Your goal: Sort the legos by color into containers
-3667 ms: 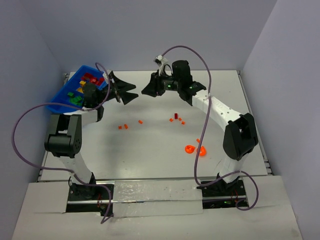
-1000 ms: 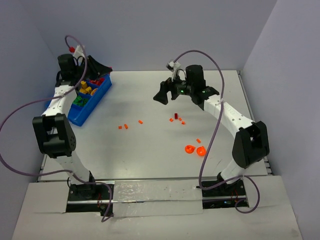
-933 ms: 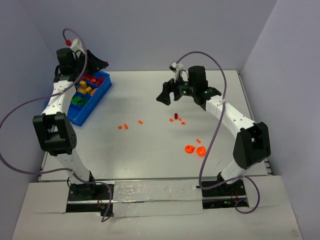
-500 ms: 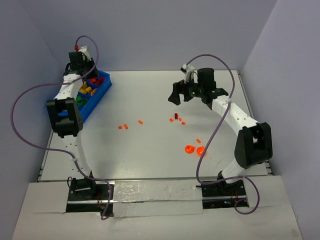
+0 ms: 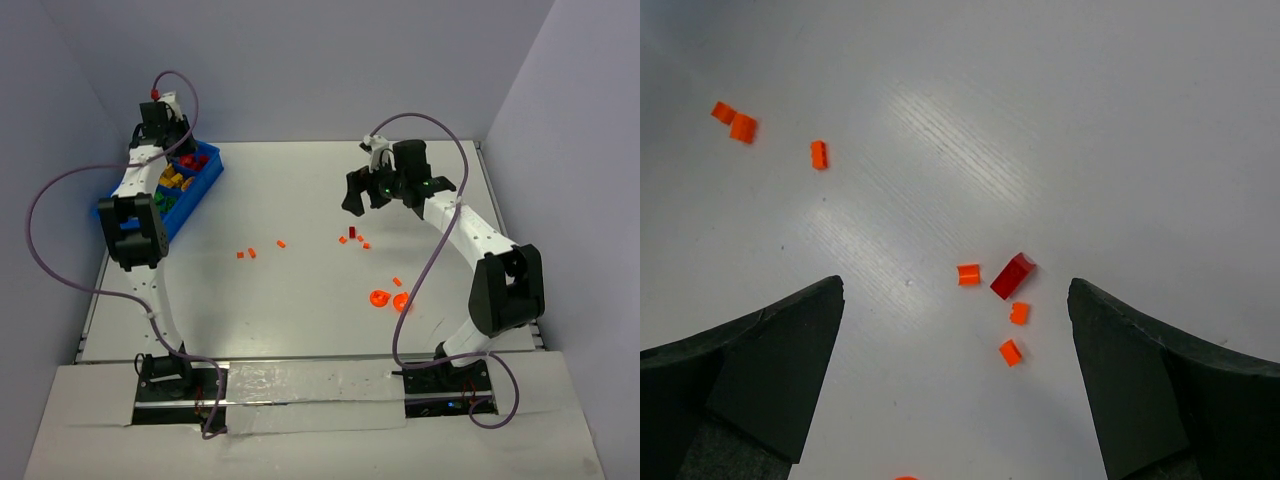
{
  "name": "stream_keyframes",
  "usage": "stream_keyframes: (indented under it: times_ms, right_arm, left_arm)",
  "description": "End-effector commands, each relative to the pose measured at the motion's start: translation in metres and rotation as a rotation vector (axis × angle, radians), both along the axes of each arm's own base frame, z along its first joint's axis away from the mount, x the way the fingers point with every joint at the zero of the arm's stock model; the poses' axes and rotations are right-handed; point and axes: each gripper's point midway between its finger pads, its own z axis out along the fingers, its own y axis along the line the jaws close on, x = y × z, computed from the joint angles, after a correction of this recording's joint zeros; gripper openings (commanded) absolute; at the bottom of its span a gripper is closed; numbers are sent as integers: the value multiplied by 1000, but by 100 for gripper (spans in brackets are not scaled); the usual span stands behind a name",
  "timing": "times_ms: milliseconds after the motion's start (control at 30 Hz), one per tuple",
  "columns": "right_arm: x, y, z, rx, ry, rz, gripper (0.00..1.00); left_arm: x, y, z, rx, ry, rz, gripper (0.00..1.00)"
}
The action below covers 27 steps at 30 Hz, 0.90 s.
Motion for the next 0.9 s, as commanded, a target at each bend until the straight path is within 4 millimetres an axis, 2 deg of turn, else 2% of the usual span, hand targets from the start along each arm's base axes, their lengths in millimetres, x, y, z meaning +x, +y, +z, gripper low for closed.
stream_keyframes:
  times_ms: [0, 267, 367, 467, 533, 567, 600, 633, 667, 700, 733, 800, 833, 867]
  right_arm:
    - [1, -12, -4, -58, -5, -18, 100]
    - [-6, -18, -18, -95, 45, -25, 98]
    - [-9, -20, -26, -110, 75, -26, 96]
    - [-12, -24, -32, -123, 90, -46, 95]
    - [-14, -29, -37, -137, 95, -75, 95]
    - [-14, -31, -39, -139, 100, -90, 95]
    - [-14, -35, -41, -140, 108, -105, 95]
    - [-15, -38, -44, -139, 118, -118, 95]
    - [-14, -41, -46, -131, 132, -136, 95]
    - [-13, -47, -48, -119, 148, -162, 95]
    - [-12, -48, -49, -119, 152, -165, 95]
    - [-9, -66, -50, -100, 174, -222, 95]
    - [-7, -73, -50, -94, 178, -243, 95]
    - [-5, -81, -49, -83, 182, -269, 95]
  left_arm:
    - [11, 4, 6, 12, -18, 16, 28]
    - [14, 6, 19, 29, -38, 22, 62]
    - [11, 2, 33, 41, -56, 0, 66]
    - [4, -10, 48, 60, -75, -62, 61]
    - [-16, -43, 73, 125, -131, -196, 59]
    - [-27, -65, 81, 147, -153, -264, 59]
    - [-44, -97, 88, 156, -163, -330, 60]
    - [-57, -117, 91, 172, -169, -386, 60]
    - [-71, -138, 89, 174, -165, -436, 60]
    - [-97, -173, 87, 170, -155, -511, 60]
    - [-103, -180, 86, 162, -150, -523, 60]
    - [-155, -241, 72, 108, -108, -645, 60]
    - [-159, -247, 71, 92, -102, -646, 60]
    - [-184, -275, 58, 70, -69, -699, 60]
